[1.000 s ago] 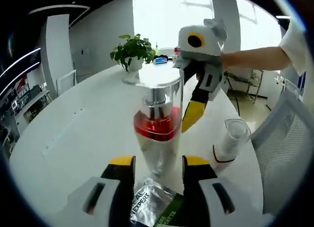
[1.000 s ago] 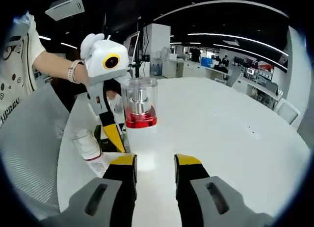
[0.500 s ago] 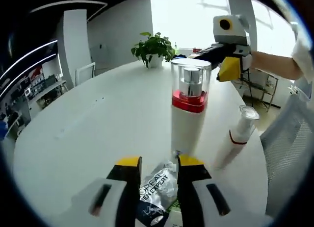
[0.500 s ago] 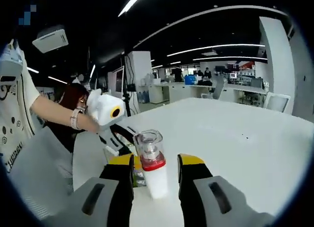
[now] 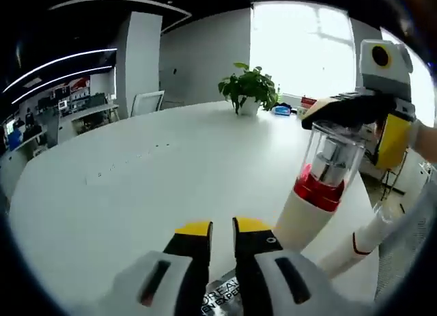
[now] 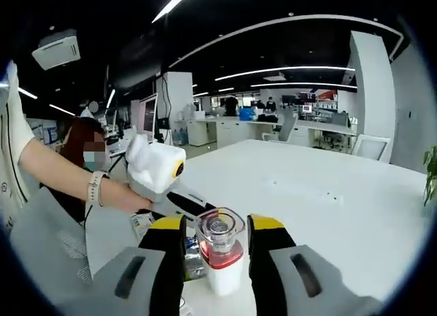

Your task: Arrange the skincare products in the storage area until every visible bottle or jar stands upright without overlapping.

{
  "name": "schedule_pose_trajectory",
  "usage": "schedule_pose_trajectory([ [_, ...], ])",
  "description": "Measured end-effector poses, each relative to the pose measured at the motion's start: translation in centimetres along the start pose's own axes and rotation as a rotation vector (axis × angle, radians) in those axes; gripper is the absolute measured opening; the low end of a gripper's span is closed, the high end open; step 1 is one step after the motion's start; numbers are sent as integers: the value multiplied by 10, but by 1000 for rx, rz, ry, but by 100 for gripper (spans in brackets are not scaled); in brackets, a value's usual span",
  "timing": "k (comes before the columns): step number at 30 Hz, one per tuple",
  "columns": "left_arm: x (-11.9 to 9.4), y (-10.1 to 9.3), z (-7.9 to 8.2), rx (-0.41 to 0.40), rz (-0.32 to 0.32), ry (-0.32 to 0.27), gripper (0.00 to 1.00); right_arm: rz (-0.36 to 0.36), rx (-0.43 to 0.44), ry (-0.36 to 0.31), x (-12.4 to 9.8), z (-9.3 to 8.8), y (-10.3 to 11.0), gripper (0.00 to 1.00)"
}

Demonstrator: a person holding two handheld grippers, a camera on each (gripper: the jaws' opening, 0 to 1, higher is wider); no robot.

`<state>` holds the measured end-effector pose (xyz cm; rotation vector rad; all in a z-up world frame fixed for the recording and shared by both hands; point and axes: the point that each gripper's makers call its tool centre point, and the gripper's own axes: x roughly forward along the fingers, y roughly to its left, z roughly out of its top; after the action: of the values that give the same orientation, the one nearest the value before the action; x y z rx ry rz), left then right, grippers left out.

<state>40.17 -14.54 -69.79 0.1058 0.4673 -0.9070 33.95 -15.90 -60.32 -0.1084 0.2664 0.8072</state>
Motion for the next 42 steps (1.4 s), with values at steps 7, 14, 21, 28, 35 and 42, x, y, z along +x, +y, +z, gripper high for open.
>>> schedule_pose_trajectory([
  [7, 6, -10, 10, 13, -42, -45, 0, -33, -8, 34, 4, -6, -1, 34],
  [14, 10, -12, -1, 23, -53, -18, 0, -53, -19, 32, 4, -4, -1, 30],
  [21, 9, -16, -1, 27, -76, -17, 0, 39, -35, 22, 3, -5, 2, 29],
  [28, 4, -26, -8, 65, -85, 10, 0, 122, -47, 19, 1, -6, 13, 29],
  [35, 1, -32, -10, 71, -98, 23, 0, 157, -61, 20, -3, -9, 27, 29],
  [42, -3, -40, -11, 76, -106, 30, 0, 171, -62, 21, -6, -10, 32, 29],
])
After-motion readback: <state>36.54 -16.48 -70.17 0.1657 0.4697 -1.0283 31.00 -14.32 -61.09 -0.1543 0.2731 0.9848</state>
